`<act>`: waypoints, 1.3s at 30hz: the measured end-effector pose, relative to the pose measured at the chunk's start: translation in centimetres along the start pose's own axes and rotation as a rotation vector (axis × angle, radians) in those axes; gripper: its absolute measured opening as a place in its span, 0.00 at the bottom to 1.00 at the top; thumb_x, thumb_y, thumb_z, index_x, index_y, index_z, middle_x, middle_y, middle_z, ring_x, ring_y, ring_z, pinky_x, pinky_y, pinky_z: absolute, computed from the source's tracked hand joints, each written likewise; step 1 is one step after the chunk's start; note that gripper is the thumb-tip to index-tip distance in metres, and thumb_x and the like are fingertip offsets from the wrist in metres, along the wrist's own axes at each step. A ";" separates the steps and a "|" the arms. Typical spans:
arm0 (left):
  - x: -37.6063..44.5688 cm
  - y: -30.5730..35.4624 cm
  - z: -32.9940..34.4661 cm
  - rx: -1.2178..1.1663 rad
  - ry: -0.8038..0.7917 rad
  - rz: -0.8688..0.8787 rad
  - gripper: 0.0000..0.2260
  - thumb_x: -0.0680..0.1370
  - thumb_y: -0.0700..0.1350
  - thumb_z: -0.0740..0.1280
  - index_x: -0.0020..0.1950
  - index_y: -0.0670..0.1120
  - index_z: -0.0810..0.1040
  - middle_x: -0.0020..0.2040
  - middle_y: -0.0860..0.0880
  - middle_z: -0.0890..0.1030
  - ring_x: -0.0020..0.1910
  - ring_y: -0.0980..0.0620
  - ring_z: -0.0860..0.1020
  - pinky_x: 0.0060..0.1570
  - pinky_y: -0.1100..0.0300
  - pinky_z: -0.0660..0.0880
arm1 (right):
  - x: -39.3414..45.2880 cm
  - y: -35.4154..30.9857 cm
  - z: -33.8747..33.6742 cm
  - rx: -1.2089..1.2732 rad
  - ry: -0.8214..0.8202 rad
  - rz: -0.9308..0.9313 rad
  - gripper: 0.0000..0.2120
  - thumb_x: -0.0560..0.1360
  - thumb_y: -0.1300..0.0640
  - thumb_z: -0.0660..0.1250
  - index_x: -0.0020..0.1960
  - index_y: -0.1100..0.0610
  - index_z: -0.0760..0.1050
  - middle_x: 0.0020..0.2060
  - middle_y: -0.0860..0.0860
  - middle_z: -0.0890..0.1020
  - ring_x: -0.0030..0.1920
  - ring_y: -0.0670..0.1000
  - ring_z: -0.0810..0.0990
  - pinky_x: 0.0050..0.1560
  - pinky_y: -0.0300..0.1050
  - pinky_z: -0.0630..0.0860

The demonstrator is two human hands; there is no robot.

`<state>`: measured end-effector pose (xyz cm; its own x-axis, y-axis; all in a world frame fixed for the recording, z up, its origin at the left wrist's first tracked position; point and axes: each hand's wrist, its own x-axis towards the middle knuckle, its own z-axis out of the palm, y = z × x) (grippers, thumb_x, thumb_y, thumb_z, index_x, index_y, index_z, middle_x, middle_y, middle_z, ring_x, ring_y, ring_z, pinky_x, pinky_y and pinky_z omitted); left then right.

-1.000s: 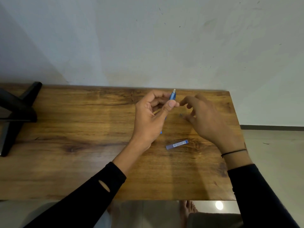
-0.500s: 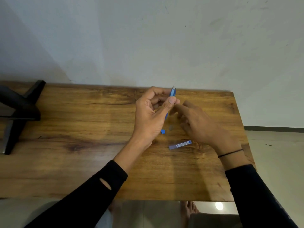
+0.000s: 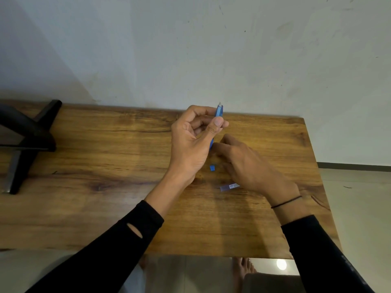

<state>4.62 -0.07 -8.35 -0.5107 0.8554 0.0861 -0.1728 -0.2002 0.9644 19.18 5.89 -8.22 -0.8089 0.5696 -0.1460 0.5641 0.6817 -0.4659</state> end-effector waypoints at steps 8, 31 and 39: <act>0.1 0.1 -0.2 0.002 -0.001 0.002 0.05 0.81 0.37 0.75 0.55 0.44 0.83 0.45 0.49 0.90 0.51 0.48 0.90 0.58 0.51 0.86 | 0.1 -0.3 0.3 -0.033 0.031 -0.030 0.04 0.81 0.61 0.70 0.53 0.53 0.77 0.51 0.51 0.73 0.45 0.54 0.74 0.37 0.52 0.74; -0.7 0.1 0.7 0.049 -0.055 -0.002 0.06 0.81 0.38 0.74 0.54 0.48 0.83 0.45 0.51 0.90 0.49 0.50 0.89 0.59 0.43 0.85 | -0.5 -1.1 -5.6 1.155 0.705 -0.083 0.08 0.80 0.71 0.71 0.58 0.67 0.80 0.48 0.63 0.86 0.46 0.57 0.86 0.46 0.46 0.83; -0.8 -0.2 0.9 0.060 -0.074 0.020 0.06 0.81 0.38 0.75 0.57 0.44 0.83 0.49 0.42 0.90 0.50 0.45 0.89 0.60 0.40 0.85 | -0.4 -1.7 -5.6 0.958 0.720 -0.114 0.07 0.78 0.70 0.74 0.55 0.64 0.82 0.46 0.60 0.87 0.47 0.55 0.88 0.43 0.47 0.85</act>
<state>5.84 -0.32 -8.43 -0.4491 0.8851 0.1217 -0.1112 -0.1905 0.9754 19.43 7.05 -2.49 -0.3957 0.8620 0.3168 -0.1042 0.3006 -0.9481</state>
